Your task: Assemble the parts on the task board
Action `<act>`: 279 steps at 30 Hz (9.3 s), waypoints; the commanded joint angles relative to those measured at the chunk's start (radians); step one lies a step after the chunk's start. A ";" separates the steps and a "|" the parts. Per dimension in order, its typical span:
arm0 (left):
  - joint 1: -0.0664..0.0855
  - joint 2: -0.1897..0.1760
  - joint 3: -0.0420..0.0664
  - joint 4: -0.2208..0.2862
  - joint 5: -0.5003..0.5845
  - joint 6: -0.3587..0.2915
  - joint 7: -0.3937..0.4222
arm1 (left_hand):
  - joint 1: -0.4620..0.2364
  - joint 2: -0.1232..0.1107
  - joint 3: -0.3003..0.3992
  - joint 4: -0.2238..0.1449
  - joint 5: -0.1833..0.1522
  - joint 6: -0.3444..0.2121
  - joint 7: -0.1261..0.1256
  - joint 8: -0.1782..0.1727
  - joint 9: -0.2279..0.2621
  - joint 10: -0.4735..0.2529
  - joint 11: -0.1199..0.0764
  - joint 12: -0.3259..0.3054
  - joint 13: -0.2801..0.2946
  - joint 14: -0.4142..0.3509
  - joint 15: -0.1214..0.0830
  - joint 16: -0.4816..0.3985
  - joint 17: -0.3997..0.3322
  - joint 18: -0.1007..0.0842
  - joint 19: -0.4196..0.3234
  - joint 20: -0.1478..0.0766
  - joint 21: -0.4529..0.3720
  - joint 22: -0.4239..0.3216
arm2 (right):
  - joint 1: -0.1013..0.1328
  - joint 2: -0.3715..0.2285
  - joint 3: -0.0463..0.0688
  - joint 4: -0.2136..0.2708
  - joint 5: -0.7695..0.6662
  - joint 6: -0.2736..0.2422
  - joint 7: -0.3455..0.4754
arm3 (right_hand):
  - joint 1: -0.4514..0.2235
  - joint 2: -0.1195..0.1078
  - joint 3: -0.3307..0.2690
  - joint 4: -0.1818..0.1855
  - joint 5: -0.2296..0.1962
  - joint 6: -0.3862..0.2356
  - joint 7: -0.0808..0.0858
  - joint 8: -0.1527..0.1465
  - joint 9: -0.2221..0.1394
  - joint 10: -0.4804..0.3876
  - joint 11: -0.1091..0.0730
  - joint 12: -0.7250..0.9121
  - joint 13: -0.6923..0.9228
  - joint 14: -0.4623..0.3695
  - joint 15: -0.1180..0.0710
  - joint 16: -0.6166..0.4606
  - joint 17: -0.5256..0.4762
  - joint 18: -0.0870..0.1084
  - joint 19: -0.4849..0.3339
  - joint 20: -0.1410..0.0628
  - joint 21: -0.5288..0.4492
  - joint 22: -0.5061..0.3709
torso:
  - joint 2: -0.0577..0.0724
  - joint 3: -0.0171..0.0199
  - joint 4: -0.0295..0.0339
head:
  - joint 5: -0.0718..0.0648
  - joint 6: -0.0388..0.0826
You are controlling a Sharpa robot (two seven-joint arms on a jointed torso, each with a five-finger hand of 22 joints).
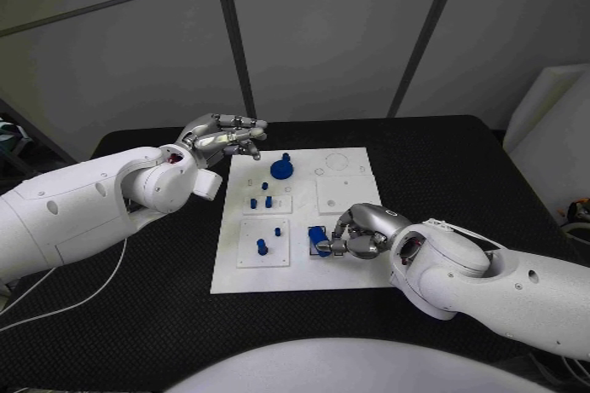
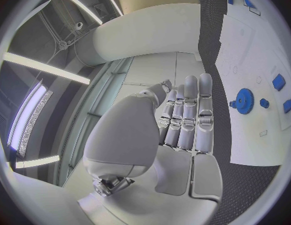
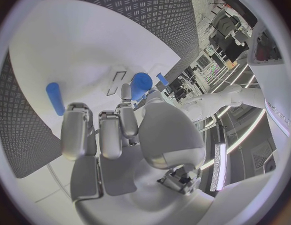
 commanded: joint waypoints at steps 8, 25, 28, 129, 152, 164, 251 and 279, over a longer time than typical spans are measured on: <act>0.002 0.002 0.000 -0.001 -0.008 0.016 -0.004 | -0.002 0.007 0.001 -0.008 0.003 -0.007 0.003 0.005 -0.001 -0.008 0.001 0.006 -0.002 -0.007 -0.002 -0.002 -0.002 0.002 -0.005 0.001 0.005 -0.001 | 0.001 -0.004 0.000 0.008 0.027 -0.063 0.063 | -0.107 0.026 -0.051 0.013 -0.030 0.009 -0.004 0.002 0.004 0.006 0.001 0.000 0.010 0.073 -0.004 0.007 0.086 -0.021 0.000 -0.007 0.007 0.015 | 0.000 -0.0005 0.0015 | -0.001 0.001; 0.001 0.001 -0.001 -0.003 -0.009 0.019 -0.009 | -0.005 0.009 0.001 -0.006 0.003 -0.008 0.004 0.005 -0.001 -0.009 0.002 0.006 -0.002 -0.008 -0.001 -0.002 -0.003 0.001 -0.006 0.002 0.004 -0.002 | 0.001 -0.012 0.000 0.006 0.032 -0.038 0.088 | 0.077 0.025 -0.012 -0.077 -0.013 0.010 -0.007 0.003 0.009 0.007 -0.004 -0.002 0.014 0.073 -0.008 0.008 0.089 -0.021 0.000 -0.010 0.008 0.018 | 0.000 -0.0003 0.0015 | -0.002 0.003; 0.001 0.002 -0.001 -0.003 -0.009 0.020 -0.009 | -0.005 0.010 0.002 -0.005 0.003 -0.008 0.004 0.005 -0.001 -0.009 0.002 0.006 -0.003 -0.009 0.000 -0.002 -0.004 0.001 -0.006 0.002 0.004 -0.002 | 0.001 -0.006 0.000 0.001 0.032 -0.030 0.088 | 0.106 0.024 -0.008 -0.091 -0.035 0.012 -0.008 0.003 0.009 0.008 -0.004 -0.002 0.015 0.074 -0.008 0.009 0.090 -0.022 0.001 -0.010 0.009 0.020 | 0.000 -0.0005 0.0022 | -0.003 0.003; -0.001 -0.005 -0.011 -0.003 -0.019 0.033 -0.014 | 0.000 0.012 0.006 -0.011 0.004 -0.010 0.004 0.006 -0.001 -0.011 0.002 0.008 -0.005 -0.013 -0.001 -0.002 -0.008 0.002 -0.009 0.002 0.005 -0.003 | 0.000 -0.158 -0.002 -0.041 -0.053 -0.007 -0.024 | 0.151 -0.007 -0.006 -0.006 0.052 0.055 0.035 -0.253 -0.121 -0.017 0.032 -0.074 -0.028 0.070 0.022 -0.003 0.078 -0.018 -0.008 0.019 -0.007 0.009 | -0.001 -0.0007 -0.0004 | -0.042 -0.006; -0.001 -0.009 -0.011 0.000 -0.019 0.040 -0.022 | -0.002 0.012 0.006 -0.011 0.003 -0.010 0.004 0.007 -0.001 -0.011 0.002 0.009 -0.006 -0.014 0.000 -0.002 -0.009 0.002 -0.010 0.002 0.005 -0.003 | -0.001 -0.117 -0.002 -0.057 -0.280 0.214 -0.038 | 0.302 -0.021 0.041 -0.104 -0.075 0.089 0.028 -0.263 -0.117 -0.020 0.024 -0.077 -0.025 0.072 0.016 0.003 0.091 -0.019 -0.007 0.013 -0.007 0.013 | -0.002 -0.0012 -0.0008 | -0.038 -0.017; -0.001 -0.013 -0.011 0.003 -0.019 0.045 -0.027 | -0.002 0.012 0.006 -0.011 0.003 -0.010 0.004 0.007 -0.001 -0.011 0.002 0.009 -0.006 -0.014 0.000 -0.002 -0.009 0.002 -0.010 0.002 0.005 -0.003 | -0.001 -0.110 -0.003 -0.047 -0.294 0.176 -0.049 | 0.319 0.012 0.078 -0.110 -0.027 0.107 0.020 -0.262 -0.114 -0.015 0.017 -0.070 -0.018 0.074 0.011 0.008 0.101 -0.020 -0.003 0.010 -0.002 0.020 | -0.002 -0.0004 -0.0019 | -0.034 -0.016; 0.000 -0.011 -0.011 0.004 -0.028 0.062 -0.046 | -0.001 0.014 0.009 -0.014 0.003 -0.013 0.006 0.007 -0.001 -0.015 0.004 0.009 -0.008 -0.016 0.001 -0.002 -0.013 0.001 -0.013 0.002 0.006 -0.003 | 0.001 0.008 0.000 -0.050 0.164 -0.069 -0.060 | -0.038 0.000 0.059 0.009 0.069 0.158 -0.010 -0.223 -0.030 0.023 -0.006 -0.043 0.015 0.079 -0.008 0.021 0.128 -0.025 0.010 -0.010 0.015 0.047 | -0.001 0.0002 -0.0022 | -0.018 -0.021; -0.001 -0.008 -0.011 -0.002 -0.028 0.066 -0.049 | -0.001 0.014 0.009 -0.014 0.003 -0.013 0.006 0.007 -0.001 -0.015 0.004 0.009 -0.008 -0.016 0.001 -0.002 -0.013 0.001 -0.013 0.002 0.006 -0.003 | 0.001 -0.047 -0.001 -0.021 0.141 0.028 0.035 | 0.100 -0.017 0.048 -0.049 -0.045 0.141 -0.008 -0.211 -0.004 0.017 -0.004 -0.049 0.016 0.079 -0.007 0.020 0.128 -0.025 0.007 -0.008 0.011 0.045 | -0.001 0.0004 -0.0008 | -0.020 -0.017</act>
